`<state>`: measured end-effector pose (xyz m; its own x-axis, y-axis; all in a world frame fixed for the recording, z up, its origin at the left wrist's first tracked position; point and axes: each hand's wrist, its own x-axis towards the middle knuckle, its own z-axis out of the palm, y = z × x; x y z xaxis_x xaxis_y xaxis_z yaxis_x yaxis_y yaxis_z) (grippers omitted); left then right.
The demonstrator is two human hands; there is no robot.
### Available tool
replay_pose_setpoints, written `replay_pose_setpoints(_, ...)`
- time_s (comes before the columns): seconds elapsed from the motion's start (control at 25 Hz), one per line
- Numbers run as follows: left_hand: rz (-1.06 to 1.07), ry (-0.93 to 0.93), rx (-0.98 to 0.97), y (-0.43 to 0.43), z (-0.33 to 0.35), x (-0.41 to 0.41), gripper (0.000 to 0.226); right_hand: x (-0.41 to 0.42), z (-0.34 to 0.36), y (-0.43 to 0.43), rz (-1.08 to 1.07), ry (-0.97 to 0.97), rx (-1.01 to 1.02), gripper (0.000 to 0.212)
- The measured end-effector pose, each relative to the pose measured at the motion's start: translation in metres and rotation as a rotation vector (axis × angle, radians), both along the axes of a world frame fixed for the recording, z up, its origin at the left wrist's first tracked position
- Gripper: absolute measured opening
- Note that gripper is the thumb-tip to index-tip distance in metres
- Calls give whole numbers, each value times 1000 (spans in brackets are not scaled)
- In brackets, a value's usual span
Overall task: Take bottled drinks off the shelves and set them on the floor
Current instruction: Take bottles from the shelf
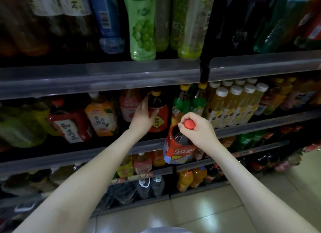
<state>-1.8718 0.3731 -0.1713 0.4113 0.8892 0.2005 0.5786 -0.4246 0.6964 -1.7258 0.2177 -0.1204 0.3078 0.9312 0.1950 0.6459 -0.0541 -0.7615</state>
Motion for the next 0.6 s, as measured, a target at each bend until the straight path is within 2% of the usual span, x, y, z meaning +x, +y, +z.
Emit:
replay_pose_setpoints(0.24,-147,133,301,-83,-59,-97,29,-34,-47,-1,108,10,-171,19)
replay_pose_setpoints(0.36,-197,271,223,-108,-108,-135,29,-53,-84,-5,99,11,-268,22)
replay_pose_setpoints(0.48,-194,323,98,-103,-159,-143,35,-67,-133,-9,53,61,-299,21)
replay_pose_setpoints(0.6,-199,418,178,-84,-211,-130,40,-75,-188,-7,-32,84,-292,20)
